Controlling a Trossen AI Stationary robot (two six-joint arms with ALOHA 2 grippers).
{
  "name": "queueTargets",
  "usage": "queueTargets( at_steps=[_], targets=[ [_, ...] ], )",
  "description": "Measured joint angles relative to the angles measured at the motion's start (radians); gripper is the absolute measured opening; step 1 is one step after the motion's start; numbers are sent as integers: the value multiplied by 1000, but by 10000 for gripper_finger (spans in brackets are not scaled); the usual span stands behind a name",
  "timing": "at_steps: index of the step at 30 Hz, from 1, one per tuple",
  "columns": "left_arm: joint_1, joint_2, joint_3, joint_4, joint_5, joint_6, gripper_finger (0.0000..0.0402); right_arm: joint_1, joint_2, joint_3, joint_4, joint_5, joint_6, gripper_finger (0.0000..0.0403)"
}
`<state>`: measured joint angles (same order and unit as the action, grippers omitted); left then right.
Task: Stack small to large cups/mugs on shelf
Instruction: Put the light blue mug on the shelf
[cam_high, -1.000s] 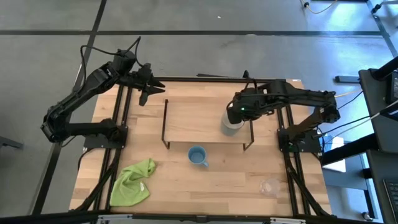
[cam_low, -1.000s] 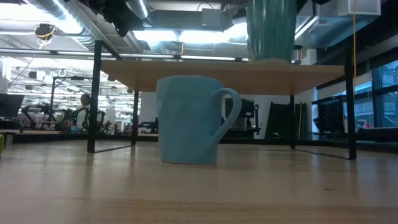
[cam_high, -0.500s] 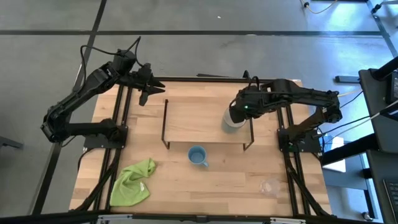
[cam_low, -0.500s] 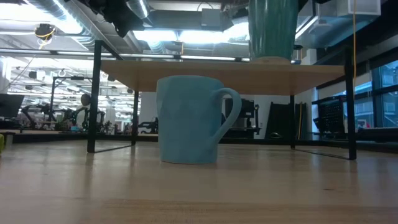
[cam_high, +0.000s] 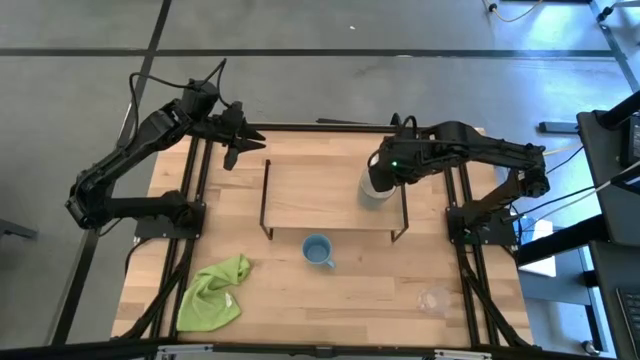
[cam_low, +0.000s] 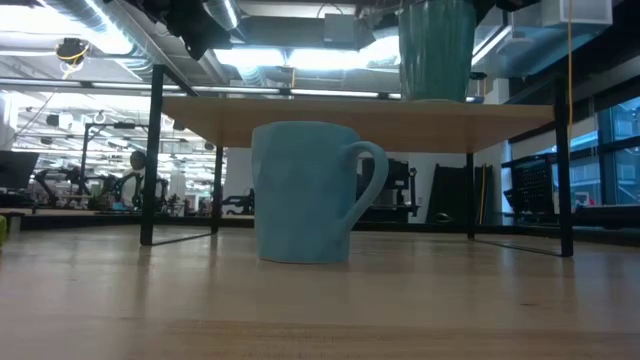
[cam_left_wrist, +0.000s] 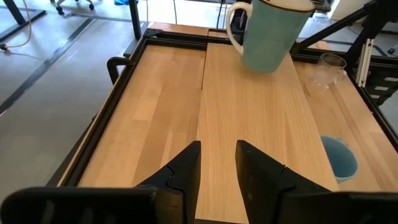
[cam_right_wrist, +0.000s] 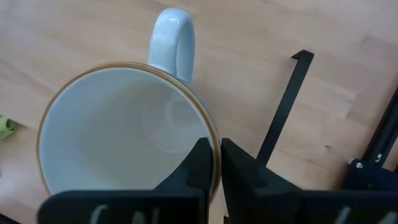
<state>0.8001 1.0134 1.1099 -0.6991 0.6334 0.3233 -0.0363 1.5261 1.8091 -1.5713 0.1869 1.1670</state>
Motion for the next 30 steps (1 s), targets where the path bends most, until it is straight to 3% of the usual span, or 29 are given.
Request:
queueTargets(
  at_steps=[6,30],
  targets=[
    [0,0,0,0,0,0,95,-8,3,0,0,-54,-22,26],
    [0,0,0,0,0,0,95,-4,45,0,1,-57,-25,26]
  ],
)
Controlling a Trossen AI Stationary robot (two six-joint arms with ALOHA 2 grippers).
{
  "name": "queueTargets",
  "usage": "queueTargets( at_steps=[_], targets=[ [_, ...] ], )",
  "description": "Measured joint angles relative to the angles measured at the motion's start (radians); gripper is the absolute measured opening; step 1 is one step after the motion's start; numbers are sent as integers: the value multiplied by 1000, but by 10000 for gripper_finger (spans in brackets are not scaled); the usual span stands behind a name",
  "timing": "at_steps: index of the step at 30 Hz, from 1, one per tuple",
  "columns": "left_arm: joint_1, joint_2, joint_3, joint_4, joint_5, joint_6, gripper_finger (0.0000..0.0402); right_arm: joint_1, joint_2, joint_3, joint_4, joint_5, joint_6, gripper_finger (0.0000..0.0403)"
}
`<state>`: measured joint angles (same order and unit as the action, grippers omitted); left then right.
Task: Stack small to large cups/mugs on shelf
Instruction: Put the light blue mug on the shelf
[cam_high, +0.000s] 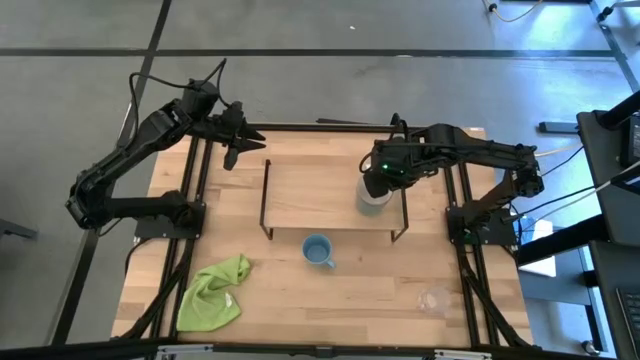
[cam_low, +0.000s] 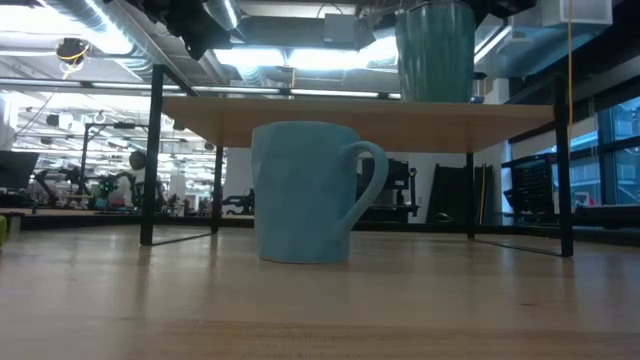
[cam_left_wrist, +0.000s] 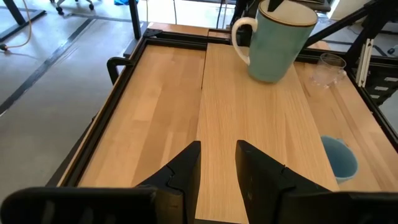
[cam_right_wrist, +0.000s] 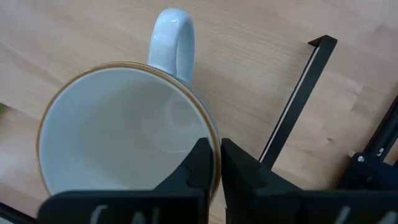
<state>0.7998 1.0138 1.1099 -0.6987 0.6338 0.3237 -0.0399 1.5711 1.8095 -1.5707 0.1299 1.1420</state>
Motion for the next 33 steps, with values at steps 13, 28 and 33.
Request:
queueTargets(
  at_steps=[13,28,33],
  targets=[
    [0,0,0,0,0,1,95,0,22,1,1,0,1,45],
    [0,0,0,0,16,1,95,6,19,18,1,-29,5,47],
    [0,0,0,0,16,0,95,6,16,23,-1,-29,1,47]
  ],
)
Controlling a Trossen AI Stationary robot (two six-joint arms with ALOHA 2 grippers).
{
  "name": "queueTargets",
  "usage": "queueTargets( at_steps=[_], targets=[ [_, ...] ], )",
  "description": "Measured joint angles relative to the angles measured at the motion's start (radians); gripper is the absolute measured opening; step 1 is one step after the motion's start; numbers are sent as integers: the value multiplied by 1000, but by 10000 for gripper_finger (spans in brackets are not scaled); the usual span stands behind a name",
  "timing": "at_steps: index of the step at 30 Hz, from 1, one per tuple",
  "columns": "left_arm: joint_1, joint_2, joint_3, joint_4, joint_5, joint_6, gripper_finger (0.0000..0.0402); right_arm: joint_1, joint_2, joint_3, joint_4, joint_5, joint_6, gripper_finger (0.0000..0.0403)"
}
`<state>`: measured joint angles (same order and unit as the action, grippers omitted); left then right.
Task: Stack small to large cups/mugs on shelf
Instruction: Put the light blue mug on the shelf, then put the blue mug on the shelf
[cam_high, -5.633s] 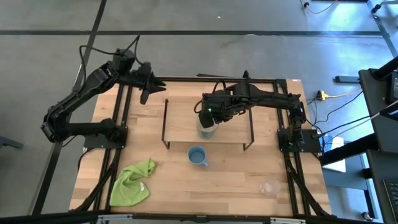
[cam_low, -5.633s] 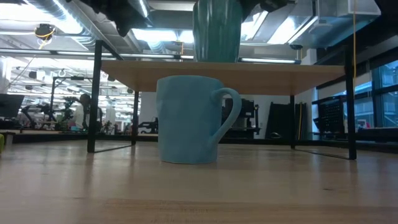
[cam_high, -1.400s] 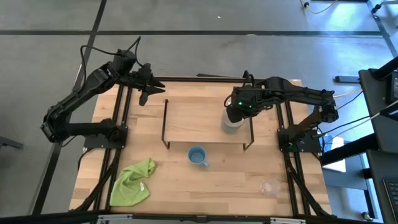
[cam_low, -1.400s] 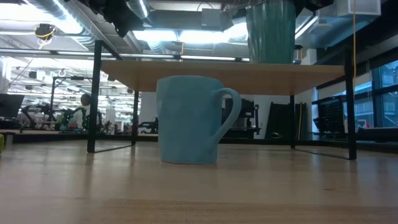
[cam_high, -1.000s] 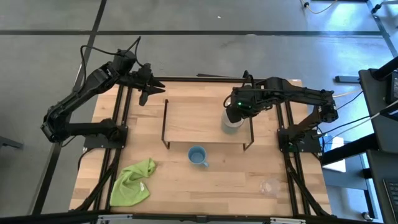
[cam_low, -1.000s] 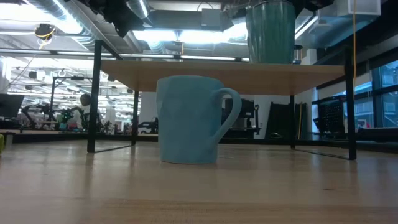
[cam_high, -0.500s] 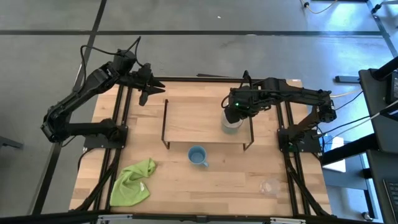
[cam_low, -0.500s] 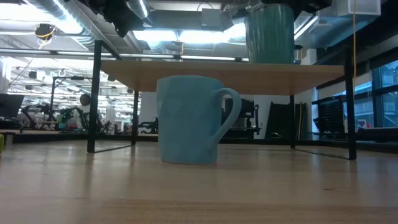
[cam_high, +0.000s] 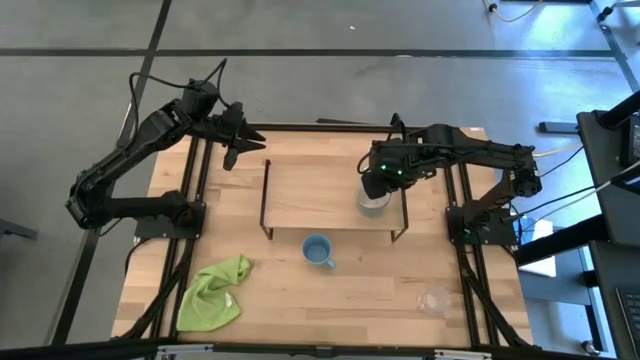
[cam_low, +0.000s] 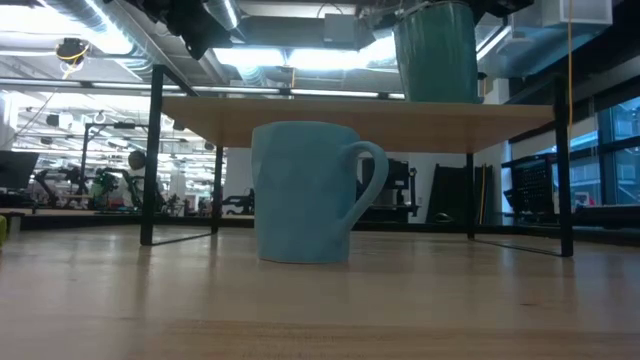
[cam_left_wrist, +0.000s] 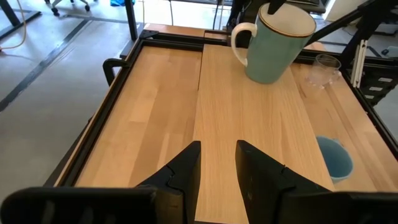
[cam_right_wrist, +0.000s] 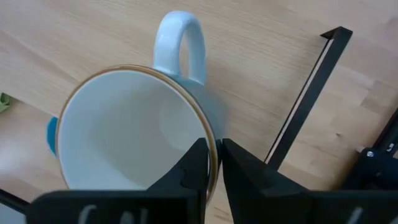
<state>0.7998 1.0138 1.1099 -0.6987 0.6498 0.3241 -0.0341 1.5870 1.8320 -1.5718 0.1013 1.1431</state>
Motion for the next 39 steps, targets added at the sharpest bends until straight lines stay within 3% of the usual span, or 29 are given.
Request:
queueTargets(
  at_steps=[15,25,32,39],
  targets=[
    [0,0,0,-12,0,0,95,0,-4,-54,3,-24,-4,48],
    [0,0,0,-11,0,0,95,0,-14,-31,2,-18,7,110],
    [0,0,0,-11,0,0,95,0,-33,-30,1,-20,4,119],
    [0,0,0,-5,0,-3,95,0,-77,101,0,65,-33,119]
  ],
)
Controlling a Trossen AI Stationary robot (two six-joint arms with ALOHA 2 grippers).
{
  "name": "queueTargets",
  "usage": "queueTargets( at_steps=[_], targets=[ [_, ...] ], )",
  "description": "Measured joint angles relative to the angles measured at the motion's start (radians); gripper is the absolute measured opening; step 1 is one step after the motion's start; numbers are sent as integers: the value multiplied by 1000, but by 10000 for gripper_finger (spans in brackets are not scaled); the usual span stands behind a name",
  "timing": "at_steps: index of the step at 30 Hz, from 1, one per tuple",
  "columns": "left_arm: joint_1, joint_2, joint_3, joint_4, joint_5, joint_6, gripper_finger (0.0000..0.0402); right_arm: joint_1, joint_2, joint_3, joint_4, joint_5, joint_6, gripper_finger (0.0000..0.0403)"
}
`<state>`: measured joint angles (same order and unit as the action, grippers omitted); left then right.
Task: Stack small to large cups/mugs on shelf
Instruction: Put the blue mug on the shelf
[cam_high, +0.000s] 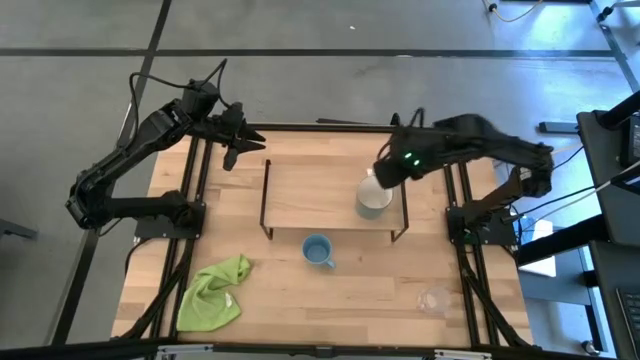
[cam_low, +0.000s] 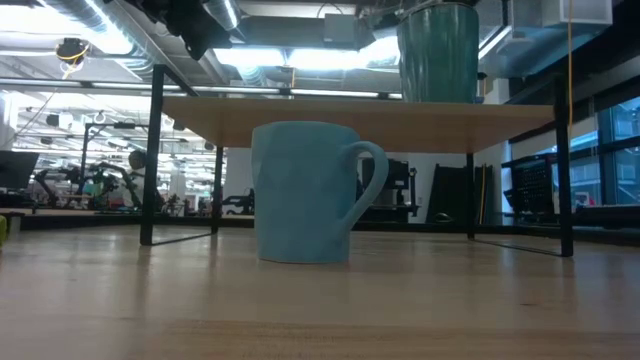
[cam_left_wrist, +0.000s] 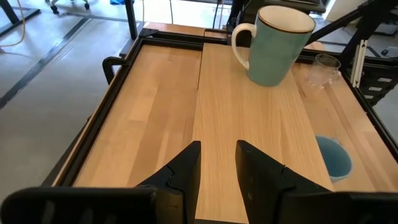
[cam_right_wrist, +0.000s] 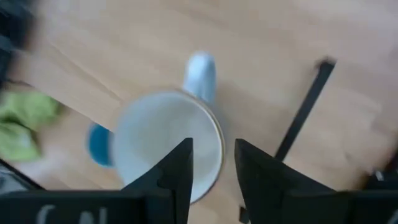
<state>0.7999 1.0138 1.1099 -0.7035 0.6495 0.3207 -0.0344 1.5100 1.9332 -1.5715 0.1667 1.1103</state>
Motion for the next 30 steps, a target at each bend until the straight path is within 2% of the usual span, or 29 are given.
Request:
queueTargets(
  at_steps=[6,9,13,17,20,23,26,30],
  targets=[
    [0,0,0,0,4,-23,95,0,-30,141,2,123,-46,119],
    [-2,0,0,0,35,-33,95,10,-59,172,1,114,-115,119],
    [-22,0,0,-4,144,-49,95,94,-93,208,17,134,-142,119],
    [-65,-1,-4,-1,329,-83,95,231,-149,212,154,367,-161,119],
    [-132,-3,-88,34,393,-150,95,343,-179,179,219,516,-181,119],
    [-219,-4,-234,132,393,-298,95,450,-205,124,218,628,-168,119],
    [-352,-35,-363,387,357,-563,95,546,-245,39,213,696,-108,119],
    [-588,-113,-424,734,152,-854,95,662,-291,-69,221,721,-29,119]
  ],
)
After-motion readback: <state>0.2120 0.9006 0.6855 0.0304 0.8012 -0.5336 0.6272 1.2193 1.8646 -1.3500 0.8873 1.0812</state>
